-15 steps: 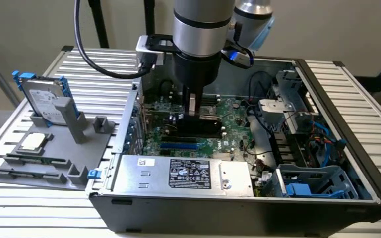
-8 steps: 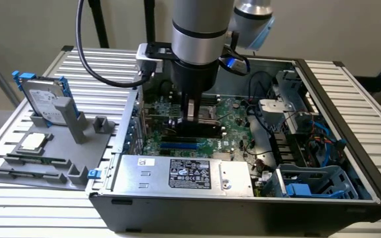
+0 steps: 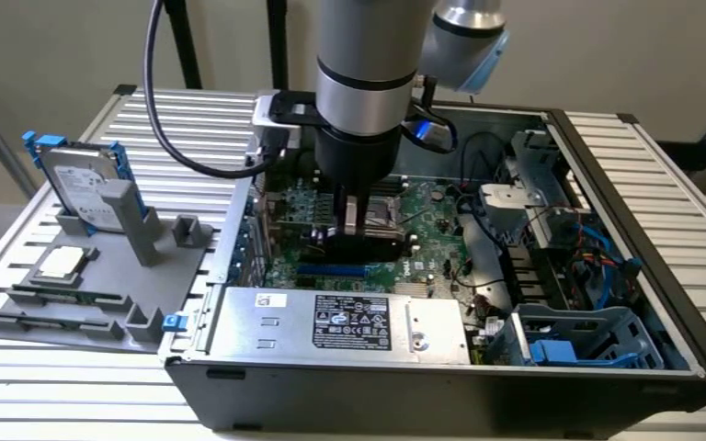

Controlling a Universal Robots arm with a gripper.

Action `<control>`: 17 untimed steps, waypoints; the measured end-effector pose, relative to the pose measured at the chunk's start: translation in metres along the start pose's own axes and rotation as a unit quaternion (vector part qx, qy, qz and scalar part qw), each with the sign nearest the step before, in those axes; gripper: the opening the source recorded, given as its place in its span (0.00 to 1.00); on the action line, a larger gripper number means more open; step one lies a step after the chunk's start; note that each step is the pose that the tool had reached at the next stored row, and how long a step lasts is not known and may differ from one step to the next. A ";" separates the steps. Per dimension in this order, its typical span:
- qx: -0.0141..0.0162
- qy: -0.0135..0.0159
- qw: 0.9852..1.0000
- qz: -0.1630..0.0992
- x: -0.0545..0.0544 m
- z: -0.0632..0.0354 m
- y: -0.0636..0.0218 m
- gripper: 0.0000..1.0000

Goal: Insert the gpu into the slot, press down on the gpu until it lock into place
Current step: 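Insert the gpu into the slot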

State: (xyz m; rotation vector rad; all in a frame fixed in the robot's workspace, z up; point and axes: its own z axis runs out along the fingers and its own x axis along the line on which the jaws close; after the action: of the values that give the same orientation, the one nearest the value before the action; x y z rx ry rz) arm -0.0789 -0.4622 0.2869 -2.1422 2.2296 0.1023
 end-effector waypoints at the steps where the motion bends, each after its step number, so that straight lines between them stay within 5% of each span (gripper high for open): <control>1: 0.000 0.000 1.000 0.000 0.000 0.0014 0.0002 0.26; 17: -0.001 0.000 1.000 0.001 0.000 0.0042 0.0006 0.26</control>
State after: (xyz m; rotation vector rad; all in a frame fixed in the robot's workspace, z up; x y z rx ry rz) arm -0.0796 -0.4621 0.2827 -2.1419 2.2325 0.1057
